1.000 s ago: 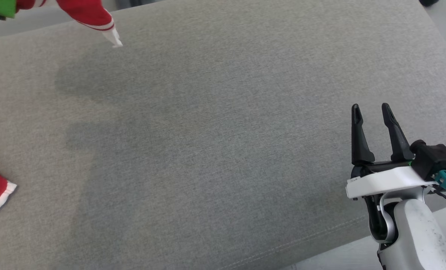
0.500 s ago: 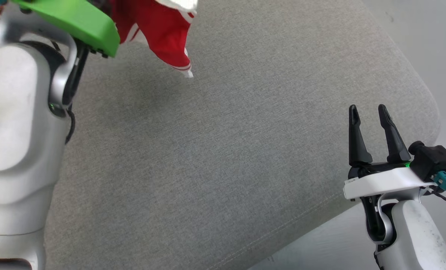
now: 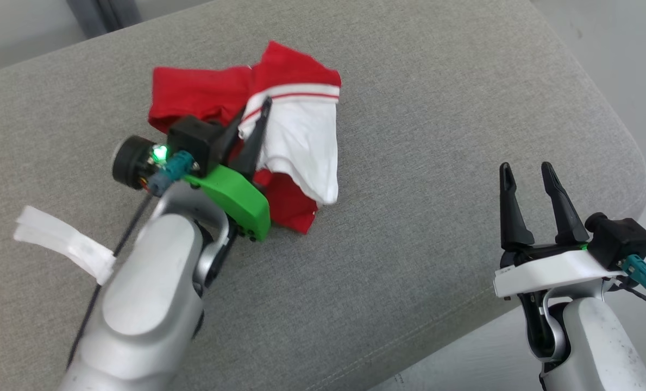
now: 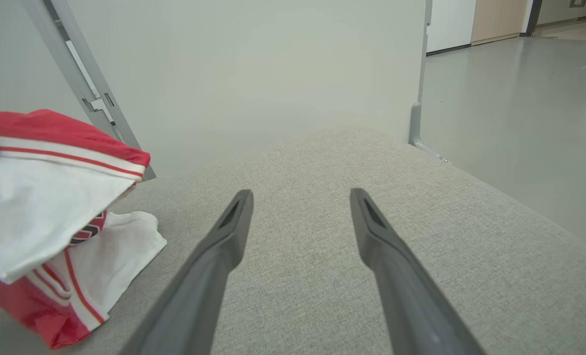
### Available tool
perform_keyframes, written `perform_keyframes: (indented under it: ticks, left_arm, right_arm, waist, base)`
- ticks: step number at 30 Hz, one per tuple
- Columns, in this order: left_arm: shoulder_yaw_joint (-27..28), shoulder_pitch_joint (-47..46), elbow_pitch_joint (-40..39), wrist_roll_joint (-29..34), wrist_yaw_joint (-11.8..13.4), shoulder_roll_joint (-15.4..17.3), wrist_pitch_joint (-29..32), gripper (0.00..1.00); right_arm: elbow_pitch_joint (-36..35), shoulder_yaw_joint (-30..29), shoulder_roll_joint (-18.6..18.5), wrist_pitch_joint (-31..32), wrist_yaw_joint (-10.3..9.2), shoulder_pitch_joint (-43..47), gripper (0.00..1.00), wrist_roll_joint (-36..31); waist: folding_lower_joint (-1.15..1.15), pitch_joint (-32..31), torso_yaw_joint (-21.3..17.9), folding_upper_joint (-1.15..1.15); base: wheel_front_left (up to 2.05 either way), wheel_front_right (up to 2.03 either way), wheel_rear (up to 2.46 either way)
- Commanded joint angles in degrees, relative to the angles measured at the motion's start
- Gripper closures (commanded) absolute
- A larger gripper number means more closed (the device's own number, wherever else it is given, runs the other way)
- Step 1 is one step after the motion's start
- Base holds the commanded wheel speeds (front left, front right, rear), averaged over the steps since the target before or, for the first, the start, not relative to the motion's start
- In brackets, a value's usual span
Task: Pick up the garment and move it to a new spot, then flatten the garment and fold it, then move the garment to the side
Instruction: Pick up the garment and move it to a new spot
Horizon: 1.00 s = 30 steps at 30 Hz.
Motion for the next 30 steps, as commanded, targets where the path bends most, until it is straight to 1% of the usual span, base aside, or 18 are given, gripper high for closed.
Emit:
perform_keyframes:
  ticks: [1,5,6,7,8,13,18,22,30]
  left_arm:
    - [-1.0,2.2,1.0,-0.1,-0.1,-1.0,-0.8,1.00]
    - [-4.9,5.7,4.1,0.0,-0.8,-3.0,-1.8,1.00]
    - [-5.4,6.3,4.7,-0.4,-1.0,-3.4,-2.0,0.86]
    - [-5.9,6.7,5.4,-0.2,-1.0,-3.7,-2.7,0.53]
    - [-6.3,6.8,6.0,-0.2,-1.0,-4.0,-3.2,0.01]
    - [-6.7,6.1,7.3,-0.8,-0.8,-4.9,-6.4,0.00]
    - [-5.9,5.4,6.1,-1.0,0.0,-4.9,-8.9,0.00]
    - [-4.2,5.9,4.3,-1.5,1.2,-3.6,-10.4,0.00]
    - [0.1,8.7,1.2,-2.4,3.5,0.6,-11.8,0.00]
  right_arm:
    - [0.1,-0.1,-0.1,-0.2,-0.04,0.7,0.00,-0.2]
    - [0.4,0.0,-0.1,-0.2,-0.04,0.8,0.00,-0.5]
    - [0.5,0.1,-0.1,-0.2,-0.04,0.8,0.00,-0.5]
    - [0.6,0.2,-0.1,-0.2,-0.03,0.8,0.00,-0.6]
    - [0.6,0.3,0.0,-0.2,-0.03,0.8,0.00,-0.6]
    - [1.0,0.2,-0.1,-0.2,-0.04,1.4,0.00,-1.1]
    - [1.2,-0.1,-0.1,-0.2,-0.04,2.3,0.00,-1.7]
    - [1.2,-0.2,0.0,-0.2,-0.04,2.6,0.00,-2.4]
    - [1.2,-0.6,-0.1,-0.2,-0.03,3.6,0.00,-3.6]
  waist:
    - [0.00,-0.2,0.4,-0.01]
    - [0.00,-0.6,1.1,-0.01]
    - [0.00,-0.8,1.3,-0.01]
    - [0.00,-1.0,1.4,-0.01]
    - [0.00,-1.2,1.6,-0.01]
    - [0.00,-2.8,3.0,-0.01]
    - [0.00,-4.9,4.9,-0.01]
    - [0.00,-6.5,7.0,-0.01]
    - [0.00,-8.7,11.6,-0.01]
  base:
    - [0.00,0.00,0.00]
    - [0.00,0.00,0.00]
    - [0.00,0.00,0.00]
    - [0.00,0.00,0.00]
    - [0.00,0.00,0.00]
    - [0.00,0.00,0.00]
    - [0.00,0.00,0.00]
    - [0.00,0.00,0.00]
    - [0.00,0.00,0.00]
